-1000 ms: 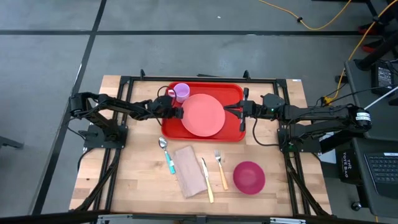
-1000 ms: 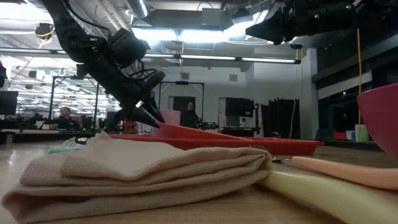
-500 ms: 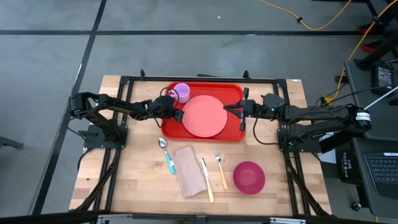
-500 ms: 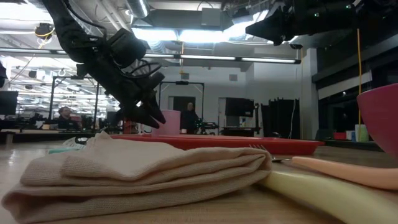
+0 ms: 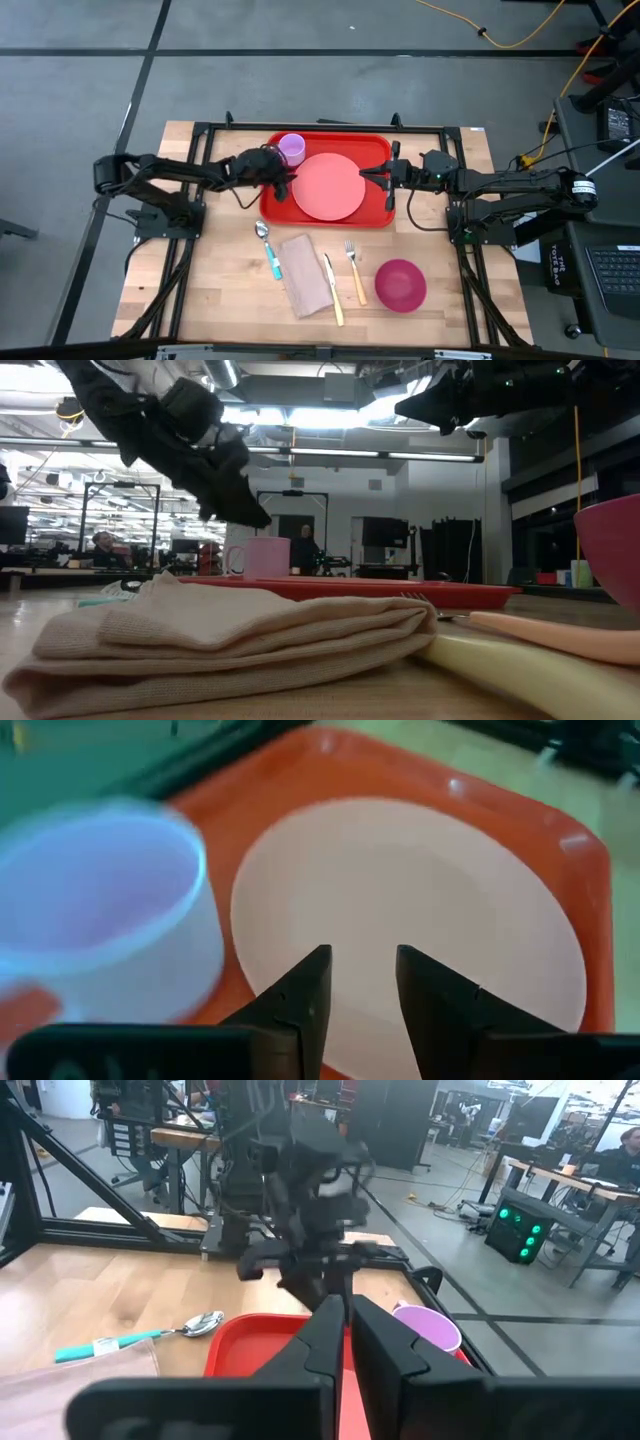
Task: Set up tray
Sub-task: Put the light pink plate in the middle of the red tray
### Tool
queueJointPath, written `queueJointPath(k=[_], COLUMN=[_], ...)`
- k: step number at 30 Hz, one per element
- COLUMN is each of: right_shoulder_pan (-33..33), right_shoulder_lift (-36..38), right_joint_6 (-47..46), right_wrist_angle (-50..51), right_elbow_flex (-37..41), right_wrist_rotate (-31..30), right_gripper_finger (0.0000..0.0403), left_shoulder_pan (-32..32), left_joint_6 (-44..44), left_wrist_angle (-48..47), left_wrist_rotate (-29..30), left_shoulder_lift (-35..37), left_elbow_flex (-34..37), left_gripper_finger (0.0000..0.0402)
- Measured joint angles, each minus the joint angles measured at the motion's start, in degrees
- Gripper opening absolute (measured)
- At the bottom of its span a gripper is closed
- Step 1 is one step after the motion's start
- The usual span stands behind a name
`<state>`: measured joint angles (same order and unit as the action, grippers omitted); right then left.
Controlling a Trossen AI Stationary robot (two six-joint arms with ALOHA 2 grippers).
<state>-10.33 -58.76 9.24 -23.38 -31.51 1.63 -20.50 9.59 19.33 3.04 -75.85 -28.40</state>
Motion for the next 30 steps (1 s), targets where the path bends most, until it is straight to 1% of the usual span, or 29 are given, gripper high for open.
queueJointPath(k=[4,8,12,14,18,22,26,30], right_shoulder_pan=[0.0,0.0,0.0,0.0,0.0,0.0,0.0,0.0], right_shoulder_lift=[0.0,0.0,0.0,0.0,0.0,0.0,0.0,0.0], right_joint_6=[0.0,0.0,0.0,-0.7,-3.5,-4.7,-4.4,-5.0], right_wrist_angle=[0.5,1.0,3.0,5.7,10.0,10.0,10.0,9.4], right_elbow_flex=[0.0,0.0,0.0,0.0,0.0,0.0,0.0,0.0], right_wrist_rotate=[0.0,0.0,0.0,0.0,0.0,0.0,0.0,0.0], right_gripper_finger=[0.0029,0.0029,0.0029,0.0029,0.0029,0.0029,0.0029,0.0029], left_shoulder_pan=[1.3,2.9,4.7,5.8,8.9,12.9,16.4,19.0], left_joint_6=[-13.4,-24.4,-33.9,-36.9,-42.5,-48.7,-51.4,-55.6], left_wrist_angle=[-1.5,-4.9,-9.8,-11.8,-11.9,-11.6,-10.8,-8.3], left_wrist_rotate=[0.2,1.2,4.7,6.9,9.5,10.6,11.1,15.6], left_shoulder_lift=[3.2,3.9,3.9,3.9,3.5,2.1,-1.3,-5.3], left_elbow_flex=[0.0,0.0,0.0,0.0,0.0,0.0,0.0,0.0], left_gripper_finger=[0.0111,0.0111,0.0108,0.0107,0.0109,0.0107,0.0101,0.0095])
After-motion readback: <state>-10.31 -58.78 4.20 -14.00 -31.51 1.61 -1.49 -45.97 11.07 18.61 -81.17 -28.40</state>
